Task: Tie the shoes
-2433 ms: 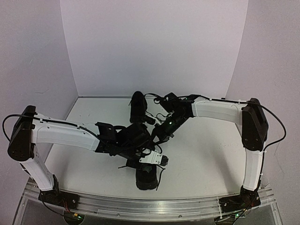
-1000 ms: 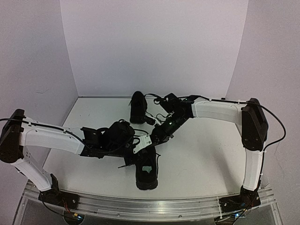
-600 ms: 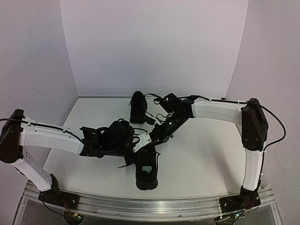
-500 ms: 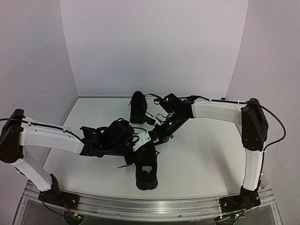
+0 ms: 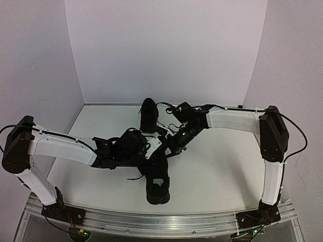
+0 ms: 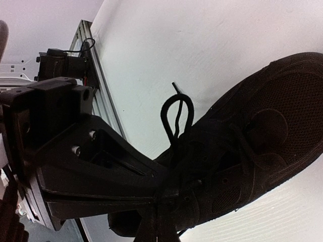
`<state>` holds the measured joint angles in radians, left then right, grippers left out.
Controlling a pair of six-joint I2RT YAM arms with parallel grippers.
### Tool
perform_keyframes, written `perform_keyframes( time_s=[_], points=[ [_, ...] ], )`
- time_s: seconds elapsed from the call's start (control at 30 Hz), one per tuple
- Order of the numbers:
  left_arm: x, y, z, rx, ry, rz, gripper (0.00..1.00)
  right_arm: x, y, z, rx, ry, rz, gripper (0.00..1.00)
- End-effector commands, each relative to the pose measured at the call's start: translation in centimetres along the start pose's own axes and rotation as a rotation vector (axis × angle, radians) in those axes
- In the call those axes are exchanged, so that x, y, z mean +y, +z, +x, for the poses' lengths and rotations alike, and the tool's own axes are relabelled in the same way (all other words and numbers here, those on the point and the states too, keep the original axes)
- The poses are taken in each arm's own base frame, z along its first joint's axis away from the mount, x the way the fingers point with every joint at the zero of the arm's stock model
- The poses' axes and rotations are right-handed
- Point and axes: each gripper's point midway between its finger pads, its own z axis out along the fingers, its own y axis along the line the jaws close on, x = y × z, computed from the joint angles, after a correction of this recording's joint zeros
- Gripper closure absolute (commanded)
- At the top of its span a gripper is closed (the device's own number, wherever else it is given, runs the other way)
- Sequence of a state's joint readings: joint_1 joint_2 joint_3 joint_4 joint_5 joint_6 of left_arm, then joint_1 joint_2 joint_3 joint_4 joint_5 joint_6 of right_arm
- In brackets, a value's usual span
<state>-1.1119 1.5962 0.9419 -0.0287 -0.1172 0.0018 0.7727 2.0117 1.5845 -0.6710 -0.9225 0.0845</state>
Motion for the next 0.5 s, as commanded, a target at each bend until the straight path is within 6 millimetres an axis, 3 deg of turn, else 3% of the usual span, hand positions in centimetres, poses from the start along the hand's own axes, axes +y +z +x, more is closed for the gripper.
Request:
perform_keyframes(
  time_s=[0.0,0.23,0.47],
  points=[
    [0.5,0.0,-2.9,-0.132,-0.137,-0.008,1.00,2.2,-1.4,-0.7,-0.039,-0.047,-0.052,1.00],
    [-0.3,0.1,-3.2,-0.214,-0.220,0.055,1.00,2.1,-0.9,-0.2,-0.023,-0.053,-0.078,1.00],
    [1.1,0.1,-2.4,-0.279,-0.347,0.080,1.00,2.2,-0.6,0.4,-0.008,-0.061,-0.106,1.00]
  ],
)
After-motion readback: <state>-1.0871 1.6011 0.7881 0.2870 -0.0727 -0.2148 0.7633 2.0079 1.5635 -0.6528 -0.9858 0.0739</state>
